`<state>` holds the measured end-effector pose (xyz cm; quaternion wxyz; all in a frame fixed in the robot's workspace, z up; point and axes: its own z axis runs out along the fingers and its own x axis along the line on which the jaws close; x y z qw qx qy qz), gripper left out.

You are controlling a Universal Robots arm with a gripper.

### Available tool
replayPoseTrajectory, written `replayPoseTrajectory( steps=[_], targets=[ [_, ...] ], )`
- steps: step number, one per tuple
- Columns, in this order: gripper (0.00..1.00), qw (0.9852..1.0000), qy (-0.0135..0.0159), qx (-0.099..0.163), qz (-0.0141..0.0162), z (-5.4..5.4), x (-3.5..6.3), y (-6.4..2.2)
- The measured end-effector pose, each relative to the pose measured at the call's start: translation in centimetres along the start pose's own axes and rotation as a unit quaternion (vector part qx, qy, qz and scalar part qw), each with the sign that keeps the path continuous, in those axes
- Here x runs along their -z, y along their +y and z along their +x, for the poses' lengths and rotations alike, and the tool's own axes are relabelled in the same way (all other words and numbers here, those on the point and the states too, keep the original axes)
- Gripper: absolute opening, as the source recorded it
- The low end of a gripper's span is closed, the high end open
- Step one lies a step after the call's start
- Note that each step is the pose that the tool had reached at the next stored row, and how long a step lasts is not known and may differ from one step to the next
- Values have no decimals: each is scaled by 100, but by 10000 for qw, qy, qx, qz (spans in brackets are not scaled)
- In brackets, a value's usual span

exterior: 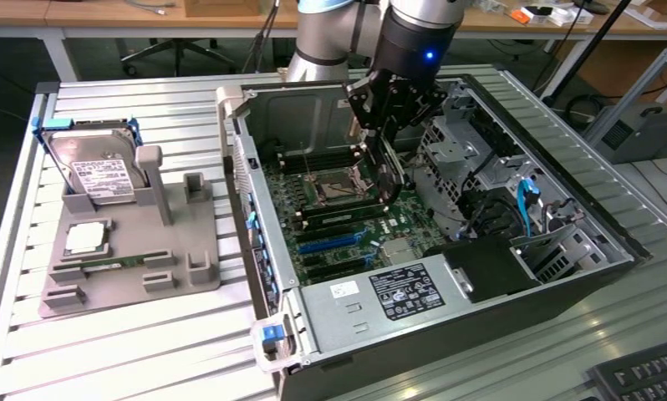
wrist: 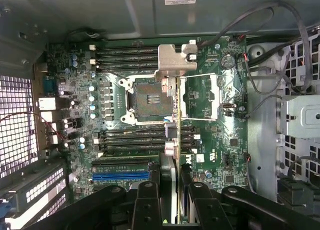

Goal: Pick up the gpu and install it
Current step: 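Insert the gpu into the slot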

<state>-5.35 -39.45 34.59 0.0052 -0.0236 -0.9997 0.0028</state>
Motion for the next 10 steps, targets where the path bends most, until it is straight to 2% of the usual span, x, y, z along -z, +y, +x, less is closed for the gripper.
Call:
replayPoseTrajectory(
  steps=[2,6,7,8,10],
  targets=[
    [27,10000,0,36,1,0,0,0],
    [27,9992,-2,392,7,0,-2,0],
    [27,9989,-3,472,8,0,-2,0],
    [27,9979,-4,649,10,0,-2,0],
    [27,9966,-5,820,11,0,-3,0]
  ],
)
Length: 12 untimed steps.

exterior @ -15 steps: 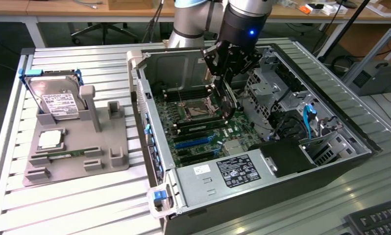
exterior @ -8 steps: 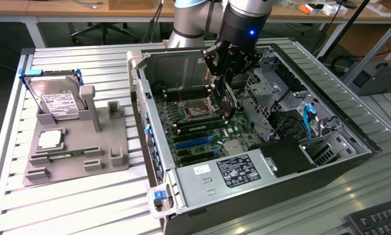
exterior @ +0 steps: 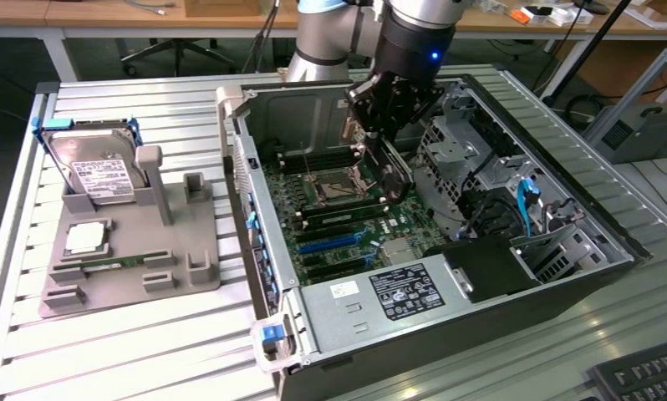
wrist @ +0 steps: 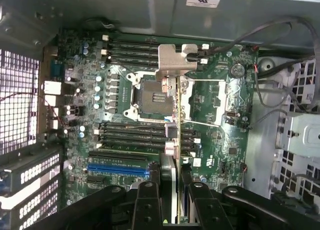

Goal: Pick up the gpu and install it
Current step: 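Insert the gpu into the slot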

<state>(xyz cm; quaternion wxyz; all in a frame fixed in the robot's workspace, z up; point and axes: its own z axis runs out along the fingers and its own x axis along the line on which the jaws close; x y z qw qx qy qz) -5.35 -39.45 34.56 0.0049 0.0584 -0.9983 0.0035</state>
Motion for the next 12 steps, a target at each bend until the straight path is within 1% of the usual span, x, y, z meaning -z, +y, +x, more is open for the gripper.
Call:
replayPoseTrajectory(
  steps=[2,5,7,8,10,12],
  targets=[
    [27,9999,-1,148,2,0,-1,0],
    [27,9990,-3,457,6,0,-3,0],
    [27,9969,-5,790,11,0,-4,0],
    [27,9958,-6,914,13,0,-6,0],
    [27,9943,-6,1066,15,0,-7,0],
    [27,9923,-7,1240,18,0,-8,0]
  ],
)
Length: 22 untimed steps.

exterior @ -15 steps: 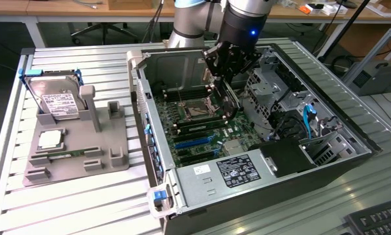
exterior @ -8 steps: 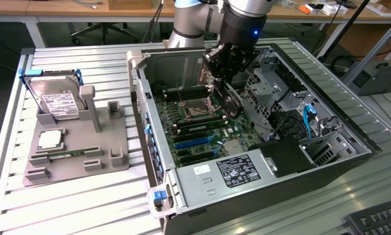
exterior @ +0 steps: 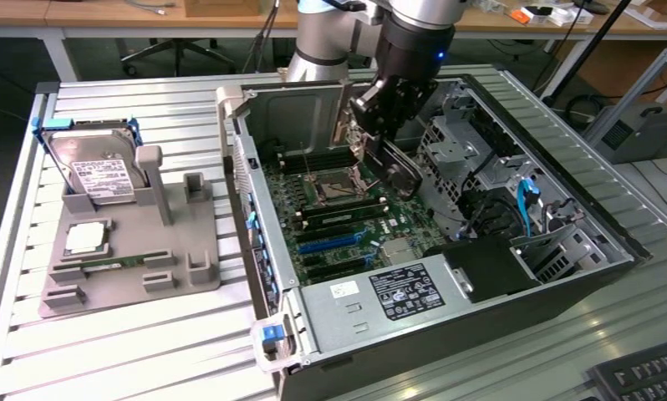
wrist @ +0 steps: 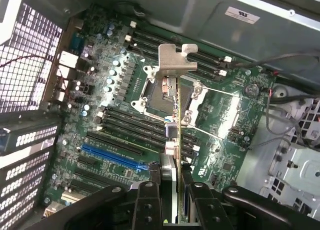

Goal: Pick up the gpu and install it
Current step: 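Insert the gpu into the slot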

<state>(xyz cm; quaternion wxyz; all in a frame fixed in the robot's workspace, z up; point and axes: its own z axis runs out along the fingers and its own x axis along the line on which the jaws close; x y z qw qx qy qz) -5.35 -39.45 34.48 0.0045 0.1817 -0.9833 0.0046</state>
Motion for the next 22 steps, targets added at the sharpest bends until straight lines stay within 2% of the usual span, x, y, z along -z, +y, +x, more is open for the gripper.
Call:
replayPoseTrajectory(
  steps=[4,7,12,15,18,19,22],
  targets=[
    [27,9993,-3,361,4,0,-3,0],
    [27,9982,-4,606,7,0,-4,0],
    [27,9952,-7,983,11,0,-8,0],
    [27,9919,-9,1272,16,0,-10,0],
    [27,9896,-9,1440,18,0,-12,0],
    [27,9874,-10,1581,21,0,-14,0],
    [27,9822,-11,1879,26,0,-17,0]
  ],
)
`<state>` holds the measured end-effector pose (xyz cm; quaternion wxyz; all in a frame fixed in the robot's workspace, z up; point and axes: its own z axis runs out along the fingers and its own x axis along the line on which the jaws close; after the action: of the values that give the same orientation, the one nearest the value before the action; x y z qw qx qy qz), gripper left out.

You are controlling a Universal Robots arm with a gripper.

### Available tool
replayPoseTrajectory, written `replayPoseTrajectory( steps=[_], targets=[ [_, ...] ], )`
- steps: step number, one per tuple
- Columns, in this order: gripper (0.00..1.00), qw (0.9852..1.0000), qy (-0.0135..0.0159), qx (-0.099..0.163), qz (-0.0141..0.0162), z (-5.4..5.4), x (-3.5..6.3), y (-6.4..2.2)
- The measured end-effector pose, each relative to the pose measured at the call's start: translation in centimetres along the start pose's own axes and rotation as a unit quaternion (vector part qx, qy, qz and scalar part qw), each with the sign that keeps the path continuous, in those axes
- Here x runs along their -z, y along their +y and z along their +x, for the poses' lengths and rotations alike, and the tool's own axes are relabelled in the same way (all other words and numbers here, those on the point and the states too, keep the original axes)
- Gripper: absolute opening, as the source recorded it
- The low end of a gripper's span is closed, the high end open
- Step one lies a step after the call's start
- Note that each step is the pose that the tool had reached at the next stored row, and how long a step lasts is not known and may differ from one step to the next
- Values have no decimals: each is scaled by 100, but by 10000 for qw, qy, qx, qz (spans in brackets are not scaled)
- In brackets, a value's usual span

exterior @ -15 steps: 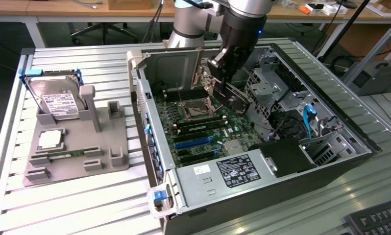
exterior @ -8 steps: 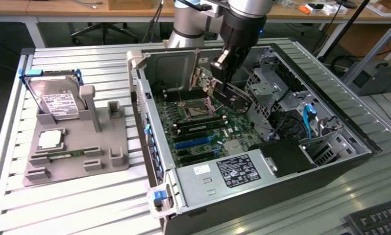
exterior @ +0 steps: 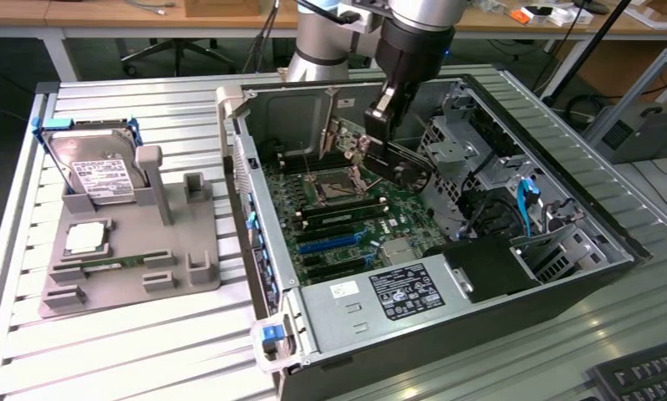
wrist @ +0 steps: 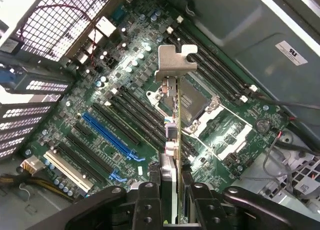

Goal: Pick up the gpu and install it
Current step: 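Insert the gpu into the slot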

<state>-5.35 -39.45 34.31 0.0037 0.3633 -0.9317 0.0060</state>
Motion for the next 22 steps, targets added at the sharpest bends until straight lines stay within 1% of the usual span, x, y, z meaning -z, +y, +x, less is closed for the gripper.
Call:
replayPoseTrajectory(
  steps=[2,6,9,13,17,22],
  targets=[
    [27,9998,-1,173,3,0,-2,0],
    [27,9992,-2,410,7,0,-5,0],
    [27,9984,4,572,15,0,-9,0],
    [27,9974,6,723,21,0,-12,0],
    [27,9962,8,871,26,0,-15,0],
    [27,9941,7,1085,30,-1,-21,0]
  ],
)
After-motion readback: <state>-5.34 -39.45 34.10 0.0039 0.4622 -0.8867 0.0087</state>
